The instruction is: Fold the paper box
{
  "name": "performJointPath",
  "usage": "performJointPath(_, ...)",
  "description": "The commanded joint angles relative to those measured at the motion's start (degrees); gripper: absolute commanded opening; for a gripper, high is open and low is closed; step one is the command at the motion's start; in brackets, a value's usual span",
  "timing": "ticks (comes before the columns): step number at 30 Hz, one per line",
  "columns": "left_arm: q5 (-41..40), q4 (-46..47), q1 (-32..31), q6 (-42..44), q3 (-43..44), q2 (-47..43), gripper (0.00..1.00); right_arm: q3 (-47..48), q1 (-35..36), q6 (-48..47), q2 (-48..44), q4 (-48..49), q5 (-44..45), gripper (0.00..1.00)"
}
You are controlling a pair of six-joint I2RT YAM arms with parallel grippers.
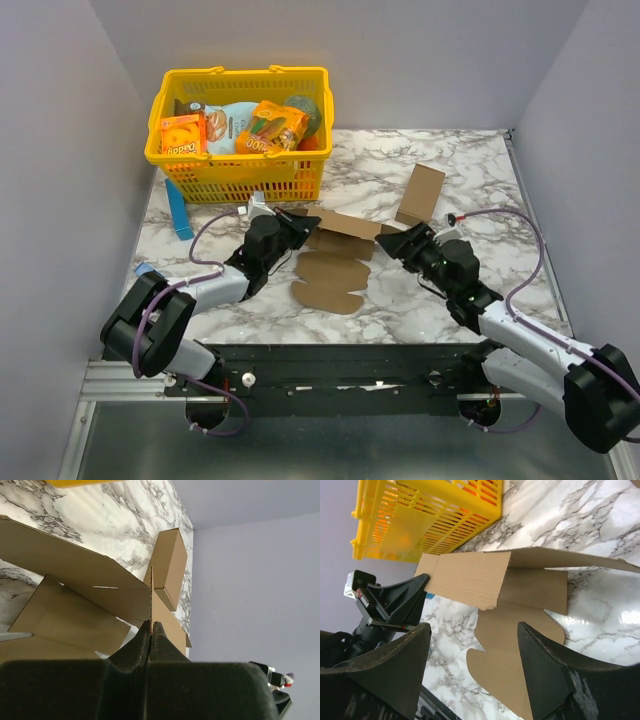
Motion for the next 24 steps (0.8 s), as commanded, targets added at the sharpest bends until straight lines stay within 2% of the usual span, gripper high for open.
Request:
performJointPath(1,-2.0,0.2,-0.1,-0.5,-1.1,-0.9,0.0,0.4,-3.5,2.4,3.8,9.0,-10.0,0.77)
performJointPath(12,-1.1,0.0,-0.1,-0.4,-0.9,-0.4,0.0,2.0,-4.3,2.6,16.2,22.6,-14.1,0.73)
performJointPath(24,-0.6,0.0,-0.1,-0.5,-0.7,-0.4,0.0,4.1,-5.7,4.2,25.0,27.8,-16.8,0.66)
